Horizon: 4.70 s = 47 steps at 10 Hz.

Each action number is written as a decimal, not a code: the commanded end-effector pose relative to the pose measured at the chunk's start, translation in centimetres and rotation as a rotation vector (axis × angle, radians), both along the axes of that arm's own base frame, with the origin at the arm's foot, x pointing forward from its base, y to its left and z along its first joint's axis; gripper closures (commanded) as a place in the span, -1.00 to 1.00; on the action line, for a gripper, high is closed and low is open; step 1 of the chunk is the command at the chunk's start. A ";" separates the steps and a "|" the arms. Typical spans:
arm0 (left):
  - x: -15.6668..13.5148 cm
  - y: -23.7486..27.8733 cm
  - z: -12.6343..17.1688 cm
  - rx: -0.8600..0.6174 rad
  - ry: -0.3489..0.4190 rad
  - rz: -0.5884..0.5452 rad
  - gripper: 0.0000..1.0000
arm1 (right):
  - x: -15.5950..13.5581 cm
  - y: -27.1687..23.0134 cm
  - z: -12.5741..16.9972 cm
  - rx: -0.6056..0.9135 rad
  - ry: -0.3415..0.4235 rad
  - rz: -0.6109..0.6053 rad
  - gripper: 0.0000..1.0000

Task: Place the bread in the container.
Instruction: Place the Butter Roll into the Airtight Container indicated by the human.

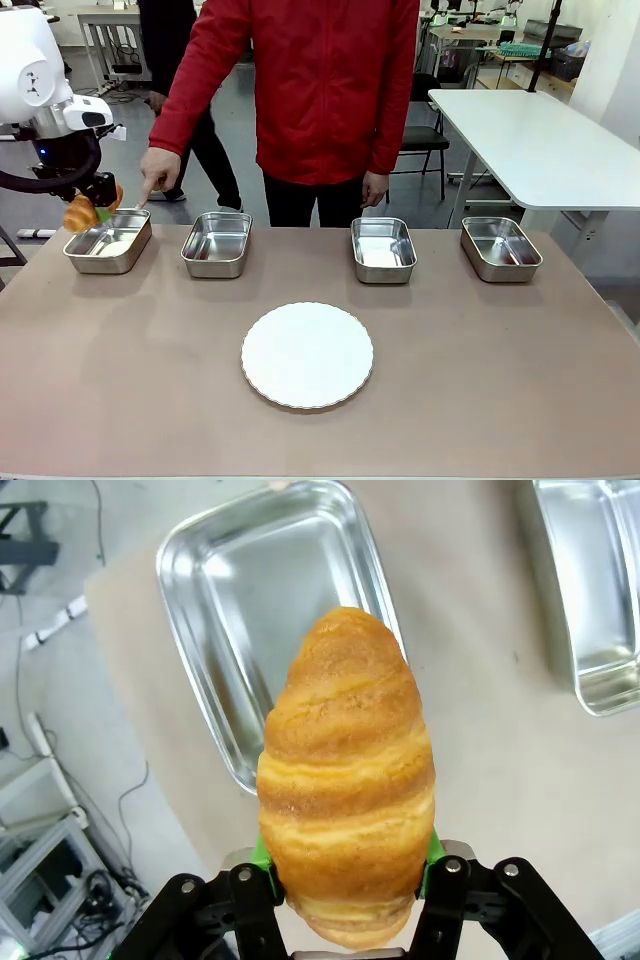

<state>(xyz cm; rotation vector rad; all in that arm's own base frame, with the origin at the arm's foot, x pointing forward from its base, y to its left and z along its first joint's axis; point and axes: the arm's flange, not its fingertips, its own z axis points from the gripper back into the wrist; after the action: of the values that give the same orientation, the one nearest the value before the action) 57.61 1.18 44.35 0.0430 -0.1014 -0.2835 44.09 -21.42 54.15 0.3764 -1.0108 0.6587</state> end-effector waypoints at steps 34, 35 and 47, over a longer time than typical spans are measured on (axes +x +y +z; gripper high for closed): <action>5.9 2.1 -5.2 -0.044 -0.008 0.079 -1.00 | -0.1 0.0 0.1 0.001 -0.008 0.001 -1.00; 4.1 1.5 -3.8 -0.082 -0.016 0.078 -1.00 | -0.1 0.0 0.1 0.001 -0.008 0.001 -1.00; -18.3 3.6 2.4 -0.166 -0.247 0.122 -1.00 | -0.1 0.0 0.1 0.001 -0.008 0.001 -1.00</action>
<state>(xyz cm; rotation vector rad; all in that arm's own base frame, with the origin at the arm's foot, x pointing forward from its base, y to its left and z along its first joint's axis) 39.84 4.20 47.14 -0.0503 -0.3448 -0.1355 44.06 -21.46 54.18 0.3755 -1.0114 0.6581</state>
